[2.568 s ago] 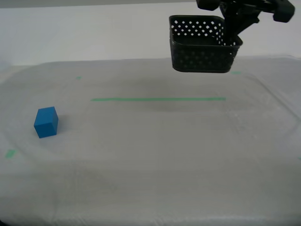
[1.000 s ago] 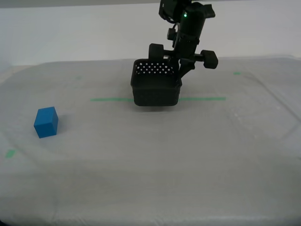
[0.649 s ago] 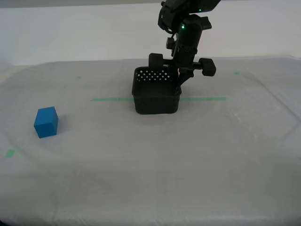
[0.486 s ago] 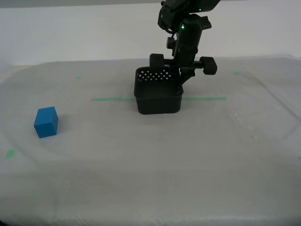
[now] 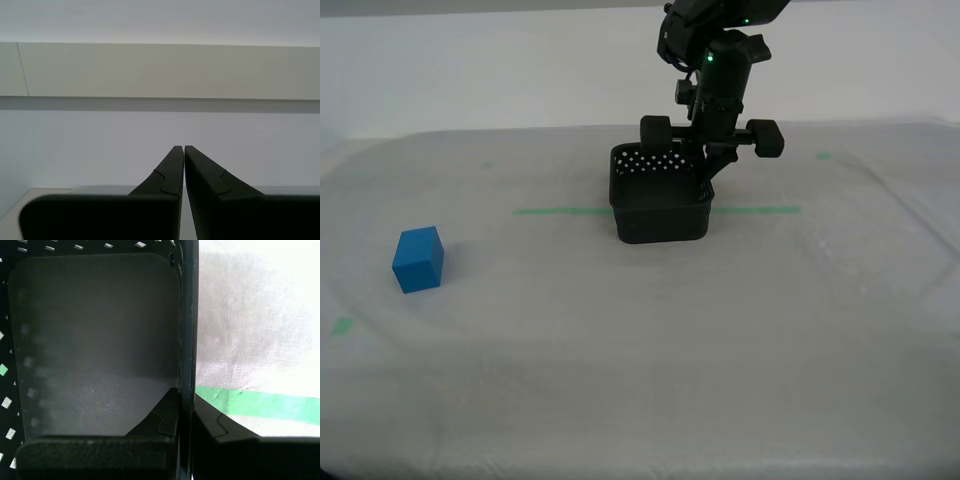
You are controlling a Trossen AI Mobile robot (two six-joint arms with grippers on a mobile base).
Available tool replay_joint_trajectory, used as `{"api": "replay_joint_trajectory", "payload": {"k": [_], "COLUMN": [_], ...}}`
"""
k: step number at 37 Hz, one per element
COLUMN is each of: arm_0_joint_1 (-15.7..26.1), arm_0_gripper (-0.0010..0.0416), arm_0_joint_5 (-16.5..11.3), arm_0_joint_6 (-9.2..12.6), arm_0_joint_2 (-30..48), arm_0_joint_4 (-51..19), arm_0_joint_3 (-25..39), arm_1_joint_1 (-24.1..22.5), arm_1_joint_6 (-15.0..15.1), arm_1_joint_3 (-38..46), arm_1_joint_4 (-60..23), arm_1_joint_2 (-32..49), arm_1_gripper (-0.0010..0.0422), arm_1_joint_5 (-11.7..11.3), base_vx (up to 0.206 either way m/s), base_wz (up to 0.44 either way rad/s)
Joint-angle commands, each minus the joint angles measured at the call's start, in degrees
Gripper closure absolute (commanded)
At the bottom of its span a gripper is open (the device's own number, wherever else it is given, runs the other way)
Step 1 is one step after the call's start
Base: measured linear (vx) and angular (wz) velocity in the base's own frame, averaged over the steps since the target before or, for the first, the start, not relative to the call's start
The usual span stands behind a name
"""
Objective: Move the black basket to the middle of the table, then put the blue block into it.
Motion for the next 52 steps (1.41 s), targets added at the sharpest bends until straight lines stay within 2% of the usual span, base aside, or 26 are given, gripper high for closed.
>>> {"api": "replay_joint_trajectory", "payload": {"k": [1,16,24,28,33,40,45,52], "arm_0_joint_1": [0.0,0.0,0.07,0.11,0.13,0.15,0.15,0.15], "arm_0_gripper": [0.0394,0.033,0.0277,0.0233,0.0162,0.0058,-0.0001,0.0023], "arm_0_joint_5": [0.66,2.78,2.89,2.82,2.84,2.84,2.67,0.96], "arm_0_joint_6": [0.04,-0.52,-0.83,-1.14,-2.64,-3.1,-3.85,-3.82], "arm_0_joint_2": [0.0,0.0,-0.04,-0.04,-0.07,-0.28,-0.37,-0.44], "arm_0_joint_4": [0.0,-0.2,-0.17,-0.24,-0.31,-0.31,-0.39,-0.35], "arm_0_joint_3": [0.04,0.04,0.04,0.04,0.04,0.04,0.04,0.04], "arm_1_joint_1": [0.0,-0.02,0.0,0.0,0.0,-0.02,-0.02,0.0], "arm_1_joint_6": [0.09,0.09,0.09,0.09,0.09,0.09,0.09,0.09], "arm_1_joint_3": [0.02,0.02,0.02,0.02,0.02,0.02,0.02,0.02], "arm_1_joint_4": [0.33,0.33,0.33,0.33,0.33,0.33,0.33,0.33], "arm_1_joint_2": [-0.02,-0.02,-0.02,-0.02,-0.02,-0.02,-0.02,-0.02], "arm_1_gripper": [0.0412,0.0412,0.0412,0.0412,0.0412,0.0412,0.0412,0.0412], "arm_1_joint_5": [-0.02,-0.02,-0.04,-0.02,-0.02,-0.02,-0.02,-0.02], "base_vx": [0.0,0.0,0.0,0.0,0.0,0.0,0.0,0.0], "base_wz": [0.0,0.0,0.0,0.0,0.0,0.0,0.0,0.0]}}
